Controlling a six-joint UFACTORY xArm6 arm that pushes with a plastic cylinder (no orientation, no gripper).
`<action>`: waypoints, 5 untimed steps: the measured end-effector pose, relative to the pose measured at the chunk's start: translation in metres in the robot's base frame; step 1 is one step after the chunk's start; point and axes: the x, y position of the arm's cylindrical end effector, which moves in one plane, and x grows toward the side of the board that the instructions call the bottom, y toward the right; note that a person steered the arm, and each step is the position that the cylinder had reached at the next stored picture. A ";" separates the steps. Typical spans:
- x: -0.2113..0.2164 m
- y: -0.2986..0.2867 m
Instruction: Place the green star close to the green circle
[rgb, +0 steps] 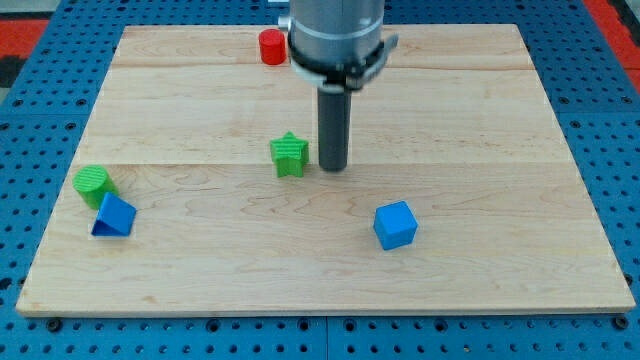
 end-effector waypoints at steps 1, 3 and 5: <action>0.012 -0.047; 0.074 -0.128; 0.119 -0.146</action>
